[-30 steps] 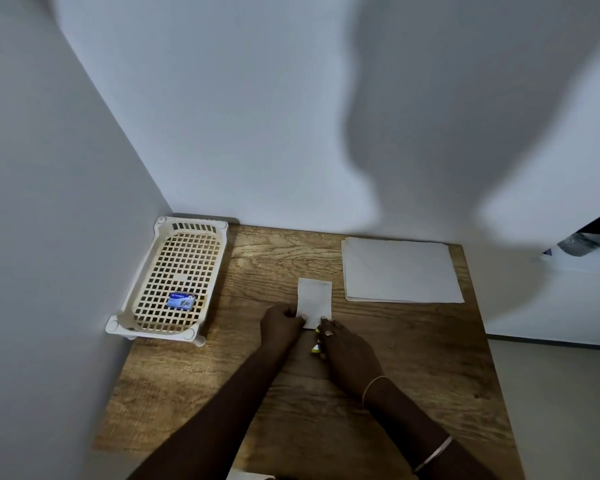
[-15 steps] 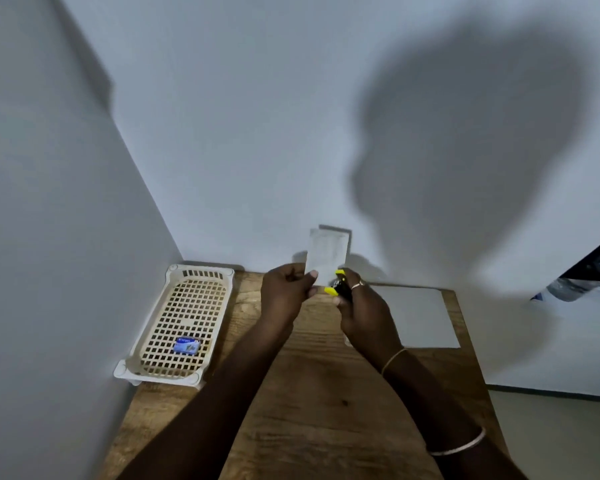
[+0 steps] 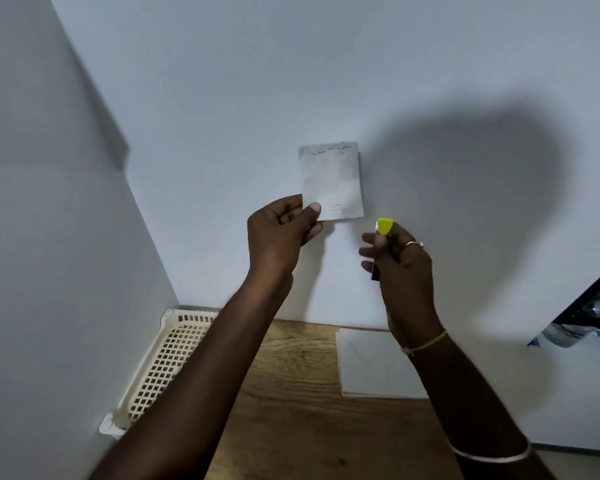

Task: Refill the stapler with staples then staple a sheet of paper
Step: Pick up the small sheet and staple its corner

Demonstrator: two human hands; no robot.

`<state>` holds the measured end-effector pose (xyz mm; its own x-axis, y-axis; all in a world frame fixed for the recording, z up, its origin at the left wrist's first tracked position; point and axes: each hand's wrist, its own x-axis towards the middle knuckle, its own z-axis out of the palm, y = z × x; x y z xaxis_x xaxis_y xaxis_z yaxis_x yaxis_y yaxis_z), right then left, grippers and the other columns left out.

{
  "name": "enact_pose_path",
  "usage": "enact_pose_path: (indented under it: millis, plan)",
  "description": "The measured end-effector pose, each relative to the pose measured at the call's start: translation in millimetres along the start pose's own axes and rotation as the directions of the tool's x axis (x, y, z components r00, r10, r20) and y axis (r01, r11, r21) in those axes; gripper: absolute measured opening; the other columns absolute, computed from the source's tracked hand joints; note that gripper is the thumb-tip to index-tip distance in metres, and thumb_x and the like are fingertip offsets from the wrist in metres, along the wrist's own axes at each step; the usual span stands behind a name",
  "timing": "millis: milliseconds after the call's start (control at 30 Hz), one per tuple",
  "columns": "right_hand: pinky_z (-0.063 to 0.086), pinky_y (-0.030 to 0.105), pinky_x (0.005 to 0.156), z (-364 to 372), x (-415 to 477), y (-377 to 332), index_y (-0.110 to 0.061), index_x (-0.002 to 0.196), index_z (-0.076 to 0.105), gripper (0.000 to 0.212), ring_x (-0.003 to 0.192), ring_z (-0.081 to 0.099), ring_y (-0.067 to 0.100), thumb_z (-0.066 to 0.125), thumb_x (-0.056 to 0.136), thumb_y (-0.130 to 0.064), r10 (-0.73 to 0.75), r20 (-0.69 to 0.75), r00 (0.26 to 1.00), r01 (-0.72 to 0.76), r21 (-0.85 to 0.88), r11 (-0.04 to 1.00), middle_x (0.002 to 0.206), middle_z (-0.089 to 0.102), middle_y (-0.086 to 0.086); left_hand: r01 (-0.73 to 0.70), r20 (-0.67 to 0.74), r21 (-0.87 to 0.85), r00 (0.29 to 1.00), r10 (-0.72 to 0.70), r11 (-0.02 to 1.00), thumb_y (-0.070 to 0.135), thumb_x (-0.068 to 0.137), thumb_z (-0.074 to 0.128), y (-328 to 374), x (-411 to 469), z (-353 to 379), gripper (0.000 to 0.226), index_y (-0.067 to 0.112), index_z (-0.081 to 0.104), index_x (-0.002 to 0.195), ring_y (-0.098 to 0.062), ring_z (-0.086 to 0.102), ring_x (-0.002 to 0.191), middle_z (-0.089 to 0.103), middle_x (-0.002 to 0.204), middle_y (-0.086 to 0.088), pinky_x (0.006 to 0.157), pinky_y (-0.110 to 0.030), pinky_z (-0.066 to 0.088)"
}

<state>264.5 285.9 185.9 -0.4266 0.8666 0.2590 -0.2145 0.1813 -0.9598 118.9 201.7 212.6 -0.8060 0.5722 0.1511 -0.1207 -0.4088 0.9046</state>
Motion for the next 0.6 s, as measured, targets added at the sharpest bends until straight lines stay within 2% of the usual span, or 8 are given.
enact_pose_path:
  millis: [67,133,267,367,600]
  plan:
    - [0.058,0.031,0.077,2.8,-4.7,3.8,-0.016,0.126,0.064,0.025,0.091,0.069,0.019,0.054,0.103,-0.021,0.191,0.095,0.977,-0.205,0.164,0.965,0.118,0.072,0.013,0.007,0.004,-0.017,1.0,-0.007,1.0,0.002,0.085,0.08,0.4,-2.3,1.0,0.02,0.0,0.074,0.104,-0.02,0.072,0.08,0.072,0.078,-0.004,0.082,-0.035,0.063]
    - [0.059,0.035,0.082,5.9,-11.7,8.5,-0.012,0.127,0.064,0.03,0.096,0.071,0.024,0.053,0.102,-0.025,0.242,0.182,0.953,-0.278,0.213,0.937,0.119,0.073,0.012,0.014,0.011,-0.017,1.0,-0.014,1.0,0.002,0.085,0.08,-1.4,-5.9,0.0,0.015,0.004,0.075,0.098,-0.021,0.071,0.078,0.071,0.071,0.001,0.08,-0.034,0.063]
    - [0.06,0.035,0.085,18.8,-21.9,9.5,-0.008,0.132,0.062,0.033,0.098,0.072,0.024,0.05,0.104,-0.022,0.227,0.284,0.932,-0.304,0.267,0.914,0.119,0.073,0.01,0.026,-0.012,0.017,1.0,-0.026,1.0,0.003,0.083,0.082,-7.1,-12.0,-2.3,0.018,0.002,0.074,0.1,-0.022,0.071,0.073,0.07,0.069,0.003,0.075,-0.034,0.063]
    - [0.059,0.035,0.087,26.3,-26.0,6.9,-0.01,0.124,0.067,0.028,0.095,0.07,0.023,0.049,0.104,-0.021,0.182,0.294,0.938,-0.262,0.257,0.93,0.115,0.073,0.011,0.028,-0.035,0.052,0.999,-0.026,0.998,0.004,0.082,0.083,-11.4,-17.0,-4.3,0.026,0.002,0.073,0.105,-0.021,0.07,0.069,0.069,0.066,0.007,0.071,-0.032,0.062]
    - [0.06,0.033,0.087,30.9,-30.4,5.2,-0.007,0.11,0.072,0.022,0.093,0.071,0.026,0.054,0.102,-0.016,0.192,0.264,0.945,-0.269,0.296,0.917,0.104,0.074,0.015,-0.011,-0.062,0.166,0.998,0.021,0.986,0.013,0.079,0.086,-18.0,-23.6,-13.9,0.03,0.009,0.076,0.107,-0.016,0.073,0.072,0.077,0.084,-0.007,0.071,-0.028,0.061]
